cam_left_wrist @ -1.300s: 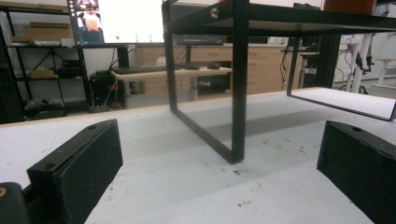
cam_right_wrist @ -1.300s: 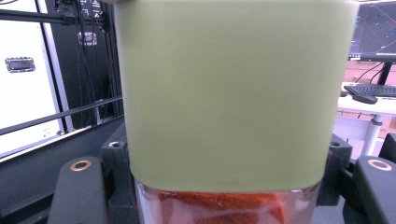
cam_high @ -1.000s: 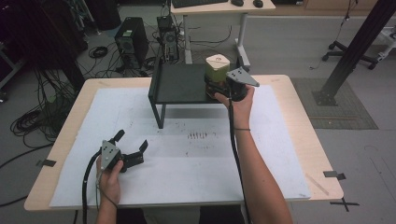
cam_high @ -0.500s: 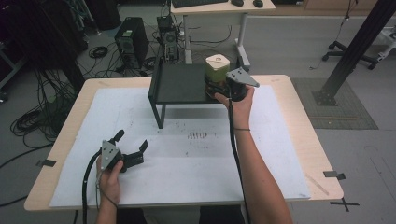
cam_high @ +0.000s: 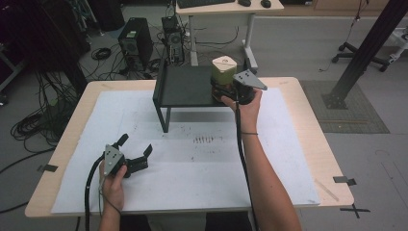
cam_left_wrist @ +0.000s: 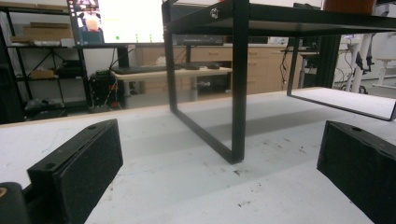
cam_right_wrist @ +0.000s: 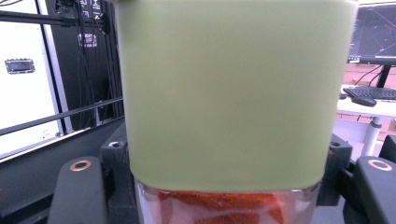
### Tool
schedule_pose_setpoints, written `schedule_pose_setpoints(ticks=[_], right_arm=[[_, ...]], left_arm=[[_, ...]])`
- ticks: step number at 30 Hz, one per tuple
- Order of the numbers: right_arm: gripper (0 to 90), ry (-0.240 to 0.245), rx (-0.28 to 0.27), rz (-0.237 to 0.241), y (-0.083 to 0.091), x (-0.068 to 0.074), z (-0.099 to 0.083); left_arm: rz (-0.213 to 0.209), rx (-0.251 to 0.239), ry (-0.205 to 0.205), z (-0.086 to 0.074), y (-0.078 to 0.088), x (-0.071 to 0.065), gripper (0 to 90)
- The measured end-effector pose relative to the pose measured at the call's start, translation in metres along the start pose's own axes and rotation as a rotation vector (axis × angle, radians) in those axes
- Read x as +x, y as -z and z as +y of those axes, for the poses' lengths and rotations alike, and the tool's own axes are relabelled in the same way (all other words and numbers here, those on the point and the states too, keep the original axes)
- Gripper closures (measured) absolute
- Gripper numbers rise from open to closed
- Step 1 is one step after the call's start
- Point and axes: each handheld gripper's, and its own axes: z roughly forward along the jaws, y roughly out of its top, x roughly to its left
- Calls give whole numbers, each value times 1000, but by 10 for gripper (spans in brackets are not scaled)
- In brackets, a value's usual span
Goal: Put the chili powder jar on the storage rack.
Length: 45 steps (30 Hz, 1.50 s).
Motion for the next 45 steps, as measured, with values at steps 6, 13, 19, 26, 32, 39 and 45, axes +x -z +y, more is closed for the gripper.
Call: schedule_pose_setpoints(ticks=[6,13,19,26,32,39,45], right_arm=[[289,-2,-4,3,0,0,0],[197,-24,-18,10,0,-2,0],[120,-45,-26,31,0,-2,-1],[1,-36,-35,7,-3,1,-2],[0,-33,-34,5,-2,2,-3],[1,-41,-38,-3,9,5,-2],[1,-23,-44,-17,26,6,-3]], left_arm=[[0,-1,1,0,0,0,4],[0,1,-1,0,0,0,4],[0,1,-1,0,0,0,4],[-1,1,-2,0,0,0,3],[0,1,-2,0,0,0,4],[0,-1,-2,0,0,0,4],[0,0,-1,0,0,0,4]])
